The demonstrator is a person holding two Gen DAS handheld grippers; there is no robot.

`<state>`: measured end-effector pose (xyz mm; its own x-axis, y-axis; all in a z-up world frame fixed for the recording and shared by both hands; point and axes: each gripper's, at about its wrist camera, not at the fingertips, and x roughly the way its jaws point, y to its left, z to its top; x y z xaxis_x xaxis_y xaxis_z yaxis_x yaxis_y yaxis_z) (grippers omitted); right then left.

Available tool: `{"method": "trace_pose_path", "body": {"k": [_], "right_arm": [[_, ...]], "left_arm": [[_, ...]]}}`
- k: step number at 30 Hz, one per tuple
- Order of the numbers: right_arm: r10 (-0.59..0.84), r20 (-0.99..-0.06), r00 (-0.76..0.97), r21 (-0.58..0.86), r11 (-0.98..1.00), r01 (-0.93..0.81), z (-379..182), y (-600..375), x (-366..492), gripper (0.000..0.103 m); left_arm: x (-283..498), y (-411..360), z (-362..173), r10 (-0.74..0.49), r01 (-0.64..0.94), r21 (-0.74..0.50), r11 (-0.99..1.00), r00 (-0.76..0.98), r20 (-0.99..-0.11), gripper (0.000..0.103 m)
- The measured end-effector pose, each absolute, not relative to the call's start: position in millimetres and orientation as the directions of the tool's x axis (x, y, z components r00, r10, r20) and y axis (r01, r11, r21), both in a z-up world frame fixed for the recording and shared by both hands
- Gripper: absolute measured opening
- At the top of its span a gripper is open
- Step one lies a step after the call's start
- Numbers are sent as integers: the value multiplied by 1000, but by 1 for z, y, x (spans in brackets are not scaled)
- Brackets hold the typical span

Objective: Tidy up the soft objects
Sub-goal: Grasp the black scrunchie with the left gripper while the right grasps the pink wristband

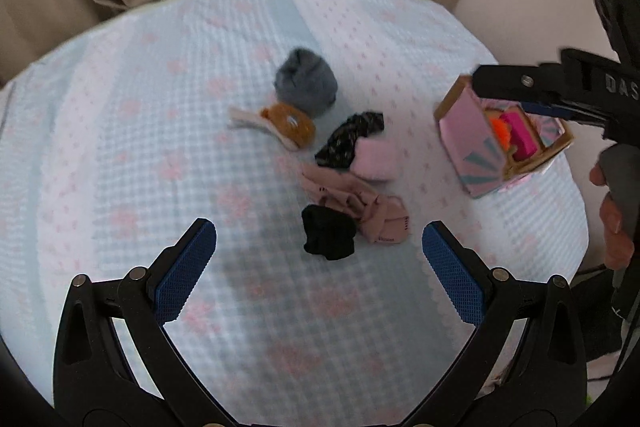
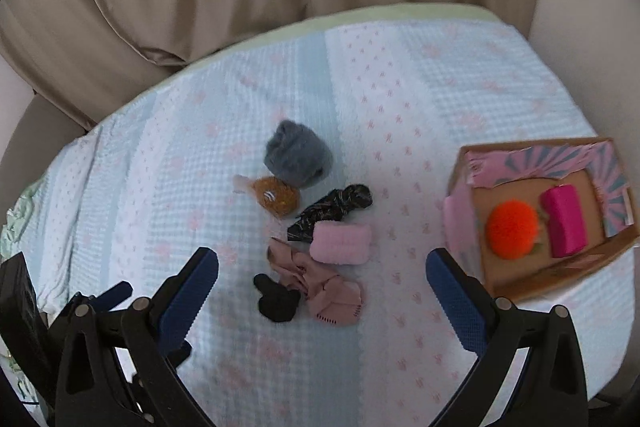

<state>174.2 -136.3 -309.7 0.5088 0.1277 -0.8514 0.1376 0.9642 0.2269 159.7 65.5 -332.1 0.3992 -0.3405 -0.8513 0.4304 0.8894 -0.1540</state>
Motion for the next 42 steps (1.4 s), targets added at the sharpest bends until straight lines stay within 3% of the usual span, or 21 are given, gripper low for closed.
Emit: {"method": "trace_pose_path", "body": {"k": [10, 15, 22, 25, 27, 29, 30, 32, 36, 39, 42], "right_arm": [[193, -866, 461, 290, 945, 150, -419, -138, 205, 103], [213, -856, 471, 321, 933, 161, -451, -141, 211, 103], [229, -838, 495, 360, 914, 188, -478, -146, 223, 103], [238, -836, 495, 376, 905, 200, -488, -146, 228, 92], [234, -839, 491, 371, 906, 203, -494, -145, 231, 82], [228, -842, 489, 361, 911, 197, -497, -143, 233, 76], [222, -841, 494, 354, 916, 190, -496, -142, 233, 70], [216, -836, 504, 344, 923, 174, -494, -139, 233, 62], [192, -834, 518, 318, 934, 165, -491, -138, 229, 48], [184, -830, 527, 307, 939, 157, -485, -137, 225, 37], [179, -830, 528, 302, 941, 155, -483, -137, 224, 33]], "left_arm": [[170, 49, -440, -348, 477, -141, 868, 379, -857, 102], [176, 43, -464, -377, 501, -166, 849, 356, -855, 89], [180, 34, -478, -414, 519, -203, 830, 332, -848, 82], [183, 31, -482, -419, 533, -203, 822, 324, -848, 70], [185, 28, -488, -421, 539, -210, 816, 304, -855, 53], [184, 26, -490, -414, 549, -197, 812, 305, -857, 48], [182, 25, -490, -409, 561, -183, 807, 309, -858, 40], [179, 23, -490, -398, 567, -171, 806, 304, -866, 32], [179, 25, -489, -391, 546, -182, 818, 295, -872, 23], [180, 27, -487, -379, 524, -178, 833, 304, -874, 22], [181, 35, -483, -383, 501, -193, 844, 309, -871, 22]]}}
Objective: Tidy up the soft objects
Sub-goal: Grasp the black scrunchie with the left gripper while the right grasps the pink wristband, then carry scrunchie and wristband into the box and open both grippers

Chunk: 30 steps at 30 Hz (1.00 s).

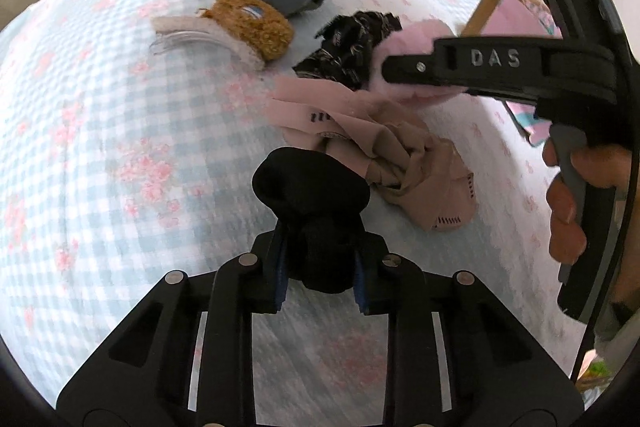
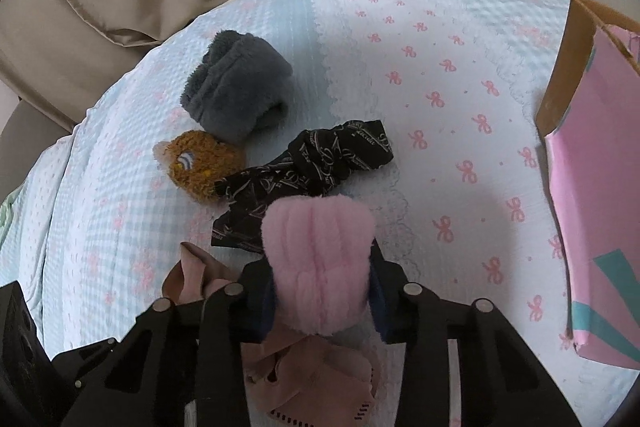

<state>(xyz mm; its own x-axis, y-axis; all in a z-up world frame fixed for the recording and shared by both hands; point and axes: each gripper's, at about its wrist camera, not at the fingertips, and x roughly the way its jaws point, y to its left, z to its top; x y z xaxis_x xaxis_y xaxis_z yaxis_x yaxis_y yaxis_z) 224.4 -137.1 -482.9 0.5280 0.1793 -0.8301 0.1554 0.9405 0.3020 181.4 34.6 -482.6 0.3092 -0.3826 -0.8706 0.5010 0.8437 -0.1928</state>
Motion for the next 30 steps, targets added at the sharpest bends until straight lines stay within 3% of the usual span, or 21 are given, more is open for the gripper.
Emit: {"method": "trace_pose_path", "body": {"k": [8, 14, 30], "right_arm": [[164, -822, 546, 293, 943, 156, -457, -138, 213, 32], [155, -811, 565, 282, 948, 145, -410, -137, 197, 32], [122, -760, 638, 184, 982, 31, -202, -131, 121, 32]], "left_arm": [[180, 44, -457, -374, 475, -191, 859, 327, -868, 22], [179, 51, -404, -362, 444, -177, 878, 376, -853, 22], [157, 44, -181, -313, 275, -190, 942, 526, -790, 22]]}}
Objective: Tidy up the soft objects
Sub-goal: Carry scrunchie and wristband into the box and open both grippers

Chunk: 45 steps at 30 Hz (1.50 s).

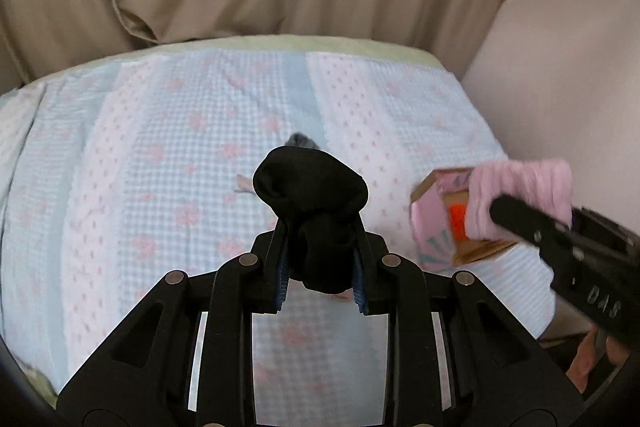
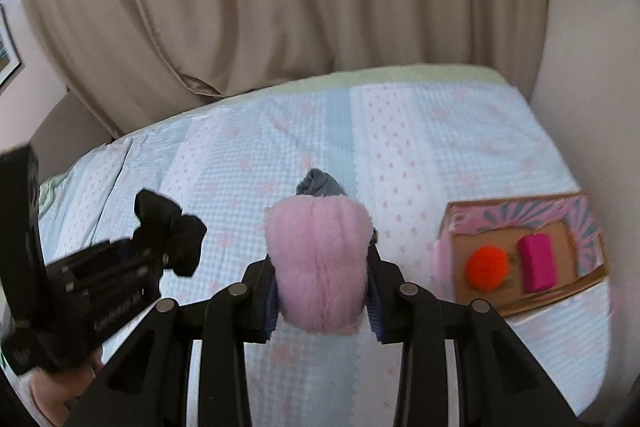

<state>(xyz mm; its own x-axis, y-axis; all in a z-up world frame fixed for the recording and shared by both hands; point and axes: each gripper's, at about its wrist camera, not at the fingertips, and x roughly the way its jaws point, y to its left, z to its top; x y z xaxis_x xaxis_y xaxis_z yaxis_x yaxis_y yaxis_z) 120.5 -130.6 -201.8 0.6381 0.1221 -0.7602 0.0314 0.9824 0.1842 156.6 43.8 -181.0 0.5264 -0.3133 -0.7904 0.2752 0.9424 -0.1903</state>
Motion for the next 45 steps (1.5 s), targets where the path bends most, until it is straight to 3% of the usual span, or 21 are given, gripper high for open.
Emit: {"method": "trace_pose_path", "body": {"k": [9, 19, 32, 45], "right_arm": [[116, -736, 667, 179, 984, 27, -158, -182, 88, 32], [37, -753, 657, 142, 984, 108, -155, -292, 79, 32], [-19, -862, 506, 91, 977, 192, -211, -423, 110, 32], [62, -971, 233, 126, 954, 273, -327, -508, 181, 32]], "left_arm": [[143, -9, -138, -285, 251, -165, 954, 583, -761, 22], [142, -118, -142, -339, 308, -191, 932, 557, -758, 22], [166, -266, -226, -421, 350, -303, 886, 337, -842, 22], [233, -360, -348, -307, 367, -249, 896, 109, -945, 22]]}}
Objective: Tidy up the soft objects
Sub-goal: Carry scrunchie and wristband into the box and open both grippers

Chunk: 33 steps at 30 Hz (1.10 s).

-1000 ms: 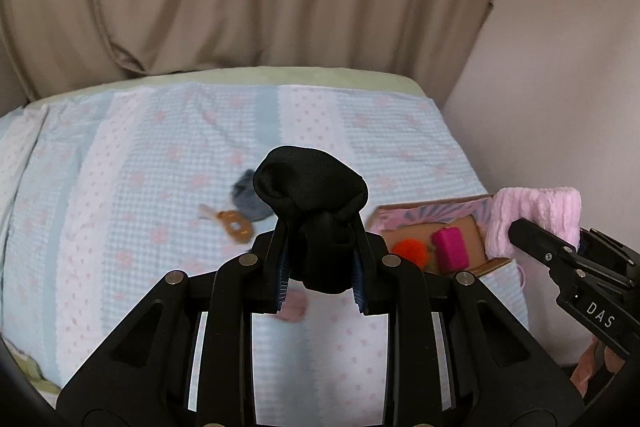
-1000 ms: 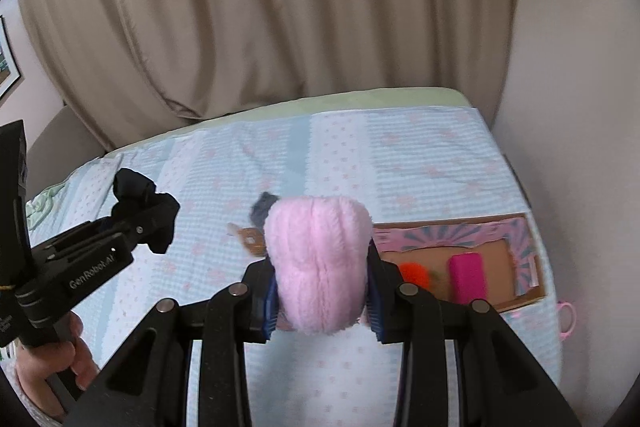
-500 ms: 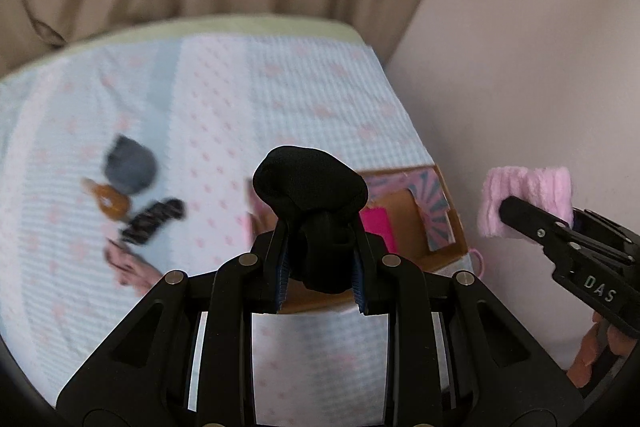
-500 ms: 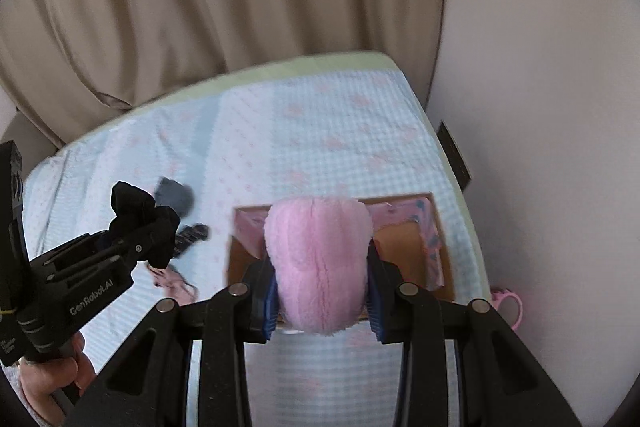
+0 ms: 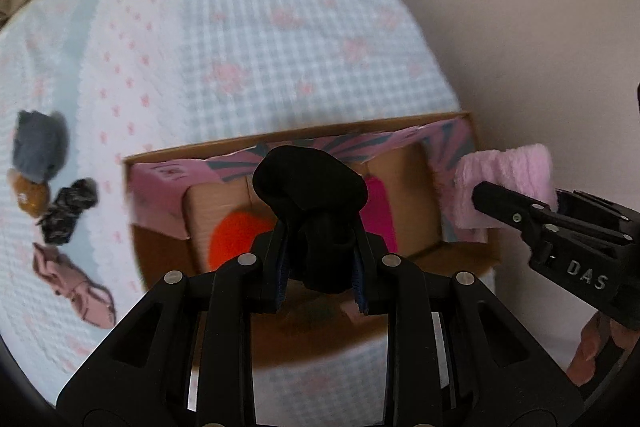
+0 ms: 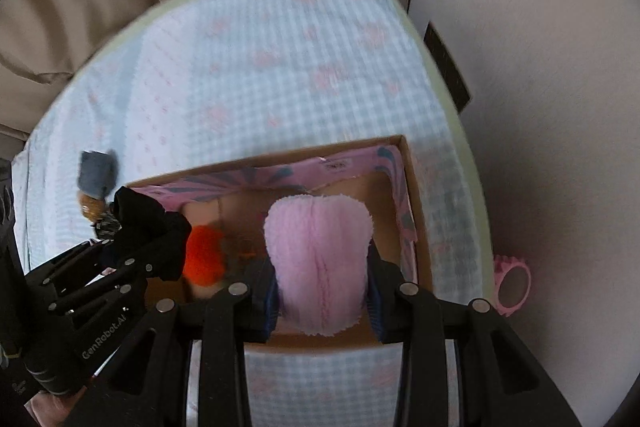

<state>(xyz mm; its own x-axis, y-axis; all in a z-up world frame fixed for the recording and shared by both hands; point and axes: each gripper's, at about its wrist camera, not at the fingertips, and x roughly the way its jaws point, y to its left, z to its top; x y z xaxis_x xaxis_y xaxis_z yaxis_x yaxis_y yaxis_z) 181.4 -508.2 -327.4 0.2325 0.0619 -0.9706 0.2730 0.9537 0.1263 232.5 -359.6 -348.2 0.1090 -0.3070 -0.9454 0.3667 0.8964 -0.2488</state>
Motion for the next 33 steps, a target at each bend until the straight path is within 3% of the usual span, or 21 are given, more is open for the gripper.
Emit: {"method": "trace_pose_path", "body": {"k": [10, 11, 12, 13, 14, 15, 16, 23, 33], "right_arm": [[111, -984, 139, 146, 950, 274, -390, -524, 209, 35], [118, -983, 137, 152, 950, 274, -392, -524, 210, 43], [125, -982, 140, 160, 949, 271, -393, -524, 212, 49], [131, -980, 148, 167, 949, 267, -392, -523, 212, 53], [142, -977, 156, 179, 949, 260, -392, -522, 212, 71], [152, -976, 157, 189, 948, 255, -393, -522, 214, 98], [167, -974, 154, 202, 947, 251, -394, -521, 214, 103], [168, -970, 173, 205, 953, 225, -395, -517, 208, 103], [156, -962, 224, 203, 958, 203, -350, -507, 194, 103]], "left_arm": [[246, -380, -400, -212, 416, -172, 893, 52, -976, 24], [244, -381, -398, -208, 426, -163, 890, 61, -976, 35], [242, -382, -394, -198, 441, -144, 886, 78, -977, 69], [240, -382, -389, -187, 453, -122, 883, 103, -977, 91], [239, -382, -387, -185, 457, -113, 882, 115, -976, 102], [237, -379, -383, -197, 463, -117, 879, 129, -972, 103], [235, -377, -383, -205, 465, -124, 876, 128, -970, 103], [229, -364, -383, -190, 462, -111, 880, 129, -973, 103], [216, -347, -334, -221, 449, -114, 886, 196, -955, 103]]}}
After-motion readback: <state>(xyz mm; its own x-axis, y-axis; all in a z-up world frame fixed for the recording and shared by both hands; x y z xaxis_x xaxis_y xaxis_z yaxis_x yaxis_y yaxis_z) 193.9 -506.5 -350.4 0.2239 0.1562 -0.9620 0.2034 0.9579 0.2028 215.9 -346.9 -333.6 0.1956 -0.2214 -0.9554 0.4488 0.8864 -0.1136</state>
